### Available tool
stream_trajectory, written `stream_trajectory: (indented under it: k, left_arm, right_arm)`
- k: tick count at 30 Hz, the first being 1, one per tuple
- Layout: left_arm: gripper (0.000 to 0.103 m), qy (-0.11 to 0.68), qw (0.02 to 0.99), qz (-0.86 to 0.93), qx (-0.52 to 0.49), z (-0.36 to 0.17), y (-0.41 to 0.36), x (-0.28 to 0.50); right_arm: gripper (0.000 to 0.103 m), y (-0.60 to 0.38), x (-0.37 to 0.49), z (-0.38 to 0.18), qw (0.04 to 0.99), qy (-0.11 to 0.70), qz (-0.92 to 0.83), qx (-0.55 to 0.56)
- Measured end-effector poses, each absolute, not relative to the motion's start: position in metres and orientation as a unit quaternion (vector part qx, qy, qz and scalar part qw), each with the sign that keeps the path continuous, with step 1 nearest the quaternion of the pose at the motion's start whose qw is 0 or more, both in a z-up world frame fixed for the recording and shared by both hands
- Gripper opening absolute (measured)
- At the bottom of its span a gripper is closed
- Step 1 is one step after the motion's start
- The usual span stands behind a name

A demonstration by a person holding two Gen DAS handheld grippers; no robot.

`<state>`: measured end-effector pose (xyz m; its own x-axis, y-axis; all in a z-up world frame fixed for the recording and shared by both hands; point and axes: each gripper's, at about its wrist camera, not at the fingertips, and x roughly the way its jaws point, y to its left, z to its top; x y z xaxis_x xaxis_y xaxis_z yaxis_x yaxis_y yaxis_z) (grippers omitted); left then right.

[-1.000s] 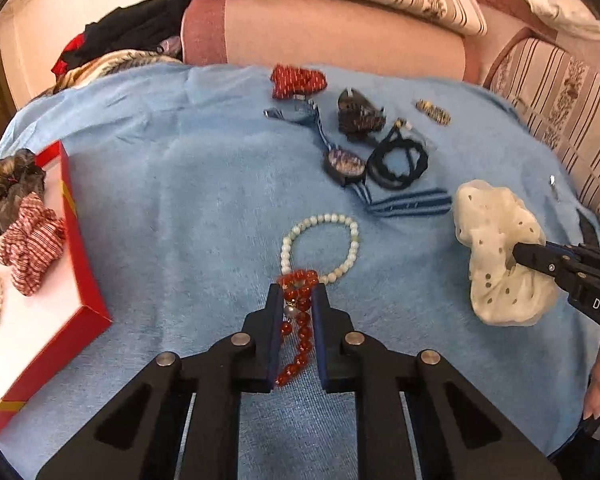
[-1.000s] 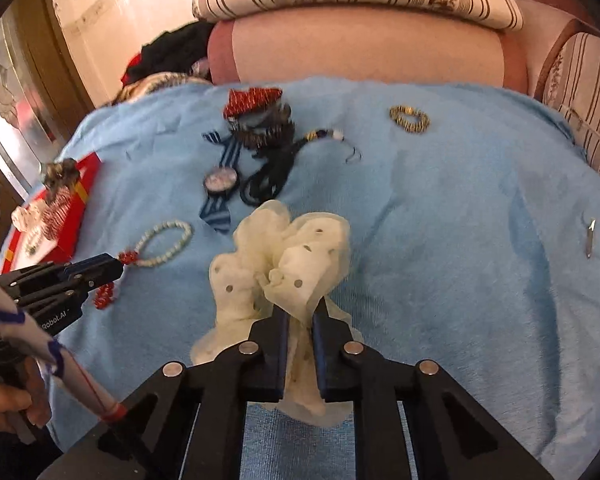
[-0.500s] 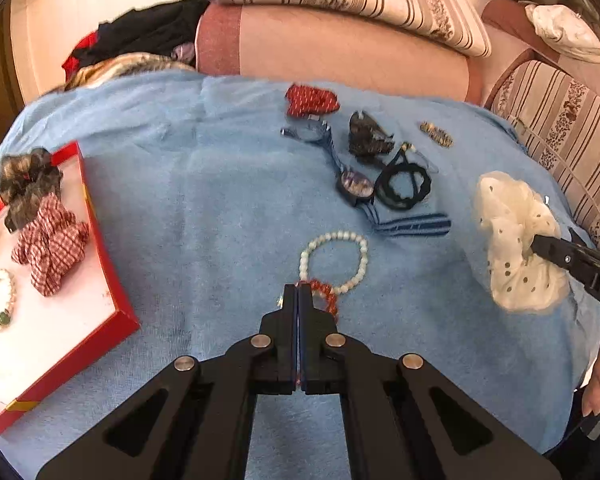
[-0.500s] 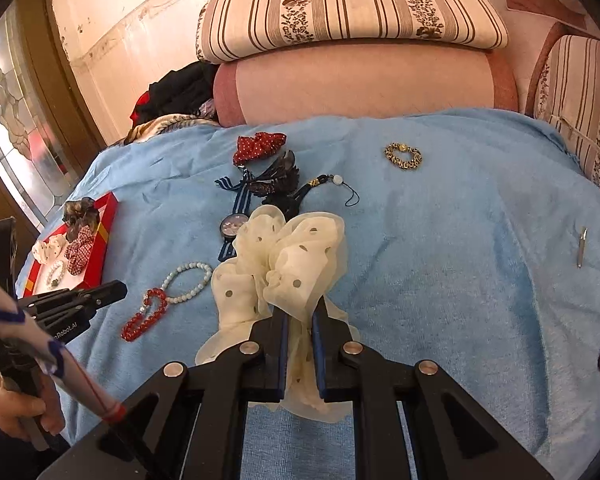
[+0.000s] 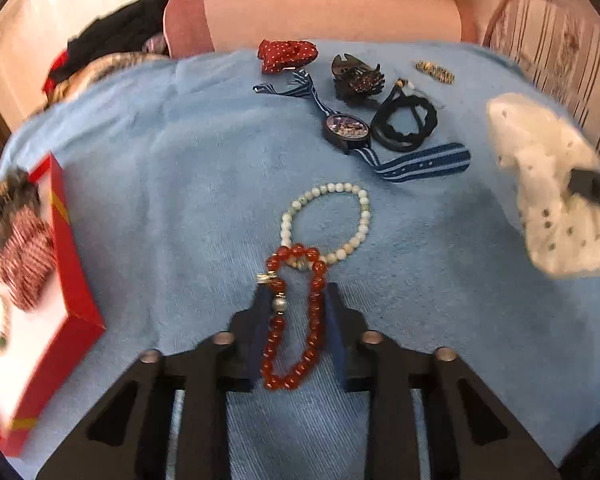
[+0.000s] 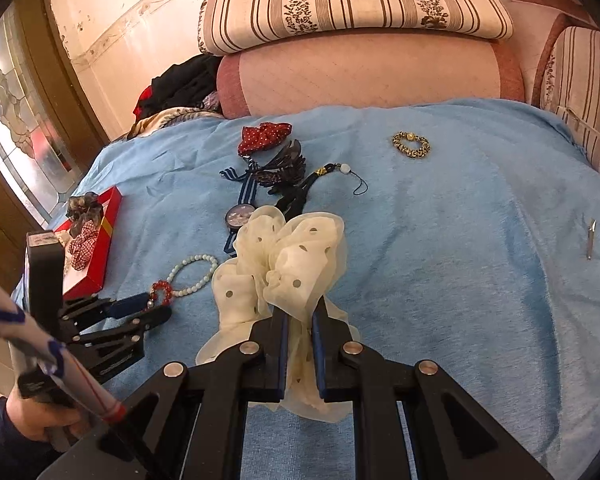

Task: Organize jewelry
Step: 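Carry the red bracelet and cream scrunchie over the tray with both tools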

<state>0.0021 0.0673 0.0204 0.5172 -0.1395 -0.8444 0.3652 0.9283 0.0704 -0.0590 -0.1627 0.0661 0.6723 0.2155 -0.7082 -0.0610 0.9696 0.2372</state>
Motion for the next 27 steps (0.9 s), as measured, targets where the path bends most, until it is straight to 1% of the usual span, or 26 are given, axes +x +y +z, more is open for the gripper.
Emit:
stream_trajectory:
  k: [1, 3, 4, 14, 27]
  left_arm:
    - [0.014, 0.464, 0.865, -0.14, 0.128, 0.021, 0.065, 0.0]
    - [0.013, 0.459, 0.869, -0.138, 0.122, 0.025, 0.068, -0.002]
    - [0.007, 0.459, 0.87, -0.142, 0.108, 0.029, 0.072, -0.003]
    - [0.007, 0.426, 0.893, -0.142, 0.028, 0.067, 0.109, -0.008]
    - [0.007, 0.408, 0.901, -0.149, 0.0, 0.087, 0.123, -0.01]
  right_arm:
    - [0.011, -0.162, -0.059, 0.066, 0.909, 0.397, 0.077, 0.097]
    - [0.011, -0.162, -0.06, 0.068, 0.91, 0.395, 0.079, 0.098]
    - [0.011, -0.162, -0.061, 0.069, 0.911, 0.393, 0.082, 0.1]
    - [0.011, -0.15, -0.067, 0.08, 0.917, 0.373, 0.102, 0.097]
    - [0.011, -0.144, -0.068, 0.083, 0.919, 0.366, 0.112, 0.095]
